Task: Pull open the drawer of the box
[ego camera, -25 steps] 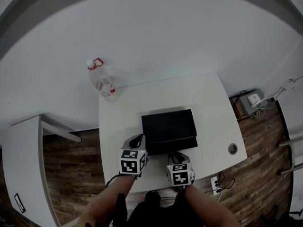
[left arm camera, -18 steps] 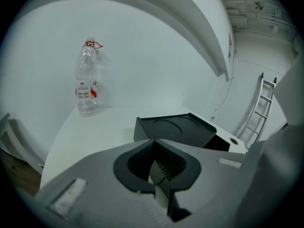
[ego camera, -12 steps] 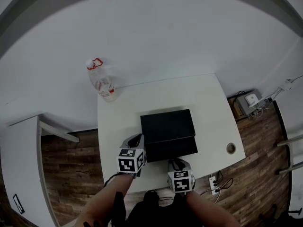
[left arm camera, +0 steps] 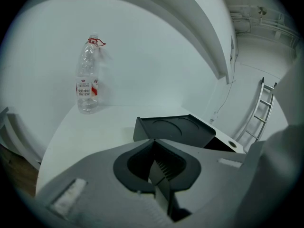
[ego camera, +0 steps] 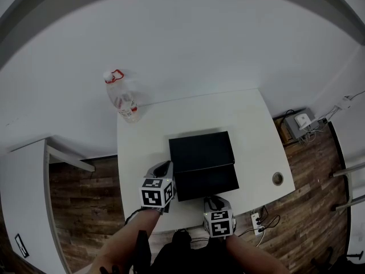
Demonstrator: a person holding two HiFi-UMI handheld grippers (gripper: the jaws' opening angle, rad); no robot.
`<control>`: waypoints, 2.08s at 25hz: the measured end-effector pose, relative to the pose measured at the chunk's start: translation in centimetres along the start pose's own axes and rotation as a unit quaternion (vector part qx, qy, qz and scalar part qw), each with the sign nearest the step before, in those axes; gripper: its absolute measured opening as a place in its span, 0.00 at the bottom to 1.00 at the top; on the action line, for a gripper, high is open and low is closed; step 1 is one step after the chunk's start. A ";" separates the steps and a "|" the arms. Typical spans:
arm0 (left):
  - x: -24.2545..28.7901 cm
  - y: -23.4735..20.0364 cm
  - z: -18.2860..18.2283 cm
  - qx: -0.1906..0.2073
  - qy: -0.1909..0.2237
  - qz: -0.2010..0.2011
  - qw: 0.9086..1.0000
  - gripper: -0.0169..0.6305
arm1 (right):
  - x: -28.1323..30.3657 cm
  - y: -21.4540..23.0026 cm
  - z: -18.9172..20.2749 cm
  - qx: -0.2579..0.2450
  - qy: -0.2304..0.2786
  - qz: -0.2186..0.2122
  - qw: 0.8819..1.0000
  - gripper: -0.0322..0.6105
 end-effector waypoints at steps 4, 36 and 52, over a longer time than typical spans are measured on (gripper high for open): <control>0.0 0.1 0.0 0.001 0.000 0.002 1.000 0.04 | -0.2 0.0 0.9 0.008 -0.004 -0.004 1.000 0.16; -0.9 0.5 0.8 -0.043 0.024 -0.017 0.999 0.04 | -0.7 -1.3 1.6 0.013 -0.004 -0.014 1.000 0.16; -1.2 0.5 1.3 -0.045 0.028 -0.003 0.999 0.04 | -0.4 -0.5 1.7 0.007 -0.010 -0.014 1.000 0.16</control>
Point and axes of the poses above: the fingertips, and each gripper's own axes: x forward along the fingers, y to its right, z out of its underside, the point moved 6 cm from there along -x, backward along the fingers, and after that the axes turned 4 degrees about z, right-handed, at the moved point
